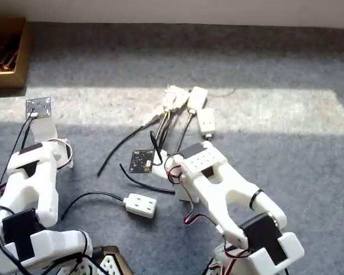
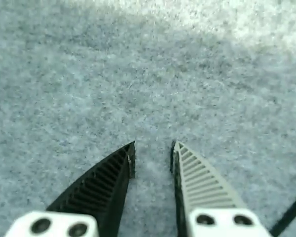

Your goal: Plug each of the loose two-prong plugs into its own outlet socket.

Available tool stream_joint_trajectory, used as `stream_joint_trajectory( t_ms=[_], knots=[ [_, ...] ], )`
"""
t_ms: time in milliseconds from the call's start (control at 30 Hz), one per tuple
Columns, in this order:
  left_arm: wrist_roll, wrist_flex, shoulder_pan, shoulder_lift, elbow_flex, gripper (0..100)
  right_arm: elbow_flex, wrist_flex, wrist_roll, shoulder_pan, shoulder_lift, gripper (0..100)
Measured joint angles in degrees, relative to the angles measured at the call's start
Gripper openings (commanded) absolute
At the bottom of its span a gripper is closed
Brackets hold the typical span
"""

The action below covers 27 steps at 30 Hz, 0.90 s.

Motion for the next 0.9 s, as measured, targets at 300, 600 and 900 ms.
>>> stream_joint_trajectory(
  t_ms=[300, 600, 900],
  knots=[
    [0.0, -0.2, 0.5, -0.4, 0.0, 12, -10.9, 4.7, -15.9, 0.0, -2.3, 0.6],
    [-13.1, 7.4, 7.0, 0.0, -17.5, 12, -53.0, 25.9, -43.1, 0.1, 2.5, 0.5],
    [-10.2, 41.0, 9.1, -2.5, -63.4, 18, -79.4, 31.7, -59.1, 0.4, 18.7, 0.5]
  ],
)
